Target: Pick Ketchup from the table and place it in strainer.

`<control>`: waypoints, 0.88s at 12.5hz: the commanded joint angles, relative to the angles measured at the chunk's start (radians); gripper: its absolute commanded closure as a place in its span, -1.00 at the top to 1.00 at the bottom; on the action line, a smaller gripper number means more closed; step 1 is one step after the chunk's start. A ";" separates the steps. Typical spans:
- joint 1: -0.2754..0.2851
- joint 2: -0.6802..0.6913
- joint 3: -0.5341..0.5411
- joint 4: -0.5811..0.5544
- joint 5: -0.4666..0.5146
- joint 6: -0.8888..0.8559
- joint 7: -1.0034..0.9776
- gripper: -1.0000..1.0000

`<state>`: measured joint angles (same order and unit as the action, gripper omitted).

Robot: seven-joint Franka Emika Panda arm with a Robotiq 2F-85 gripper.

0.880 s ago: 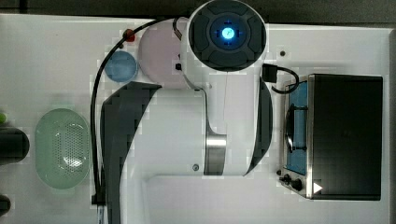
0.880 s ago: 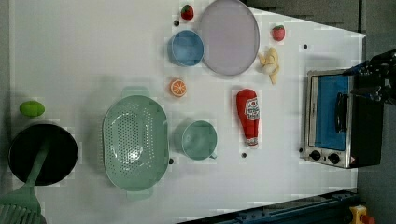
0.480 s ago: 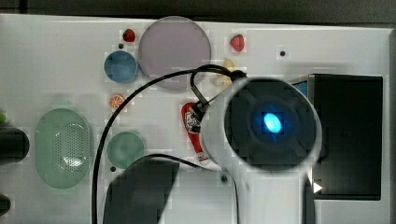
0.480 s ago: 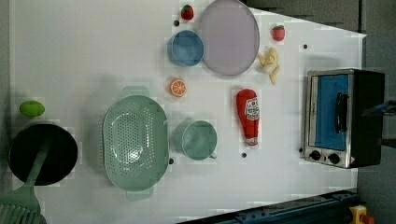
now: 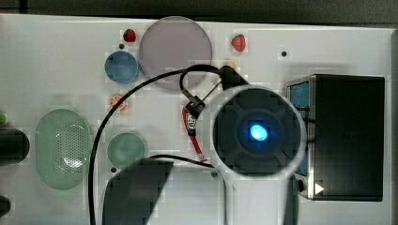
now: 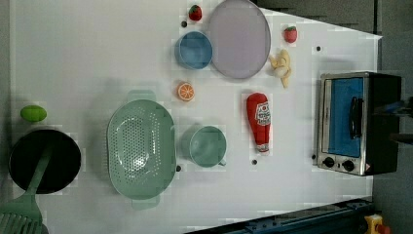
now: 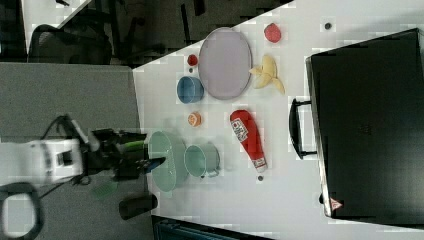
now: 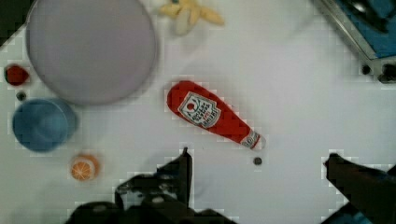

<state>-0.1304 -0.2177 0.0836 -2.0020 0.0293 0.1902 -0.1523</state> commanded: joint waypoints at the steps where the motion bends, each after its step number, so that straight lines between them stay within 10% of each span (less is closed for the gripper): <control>1: 0.004 0.079 0.029 -0.076 0.000 0.081 -0.293 1.00; 11: 0.007 0.233 0.050 -0.330 -0.006 0.546 -0.827 1.00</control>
<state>-0.1327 -0.0061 0.1356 -2.3281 0.0247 0.7158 -0.8882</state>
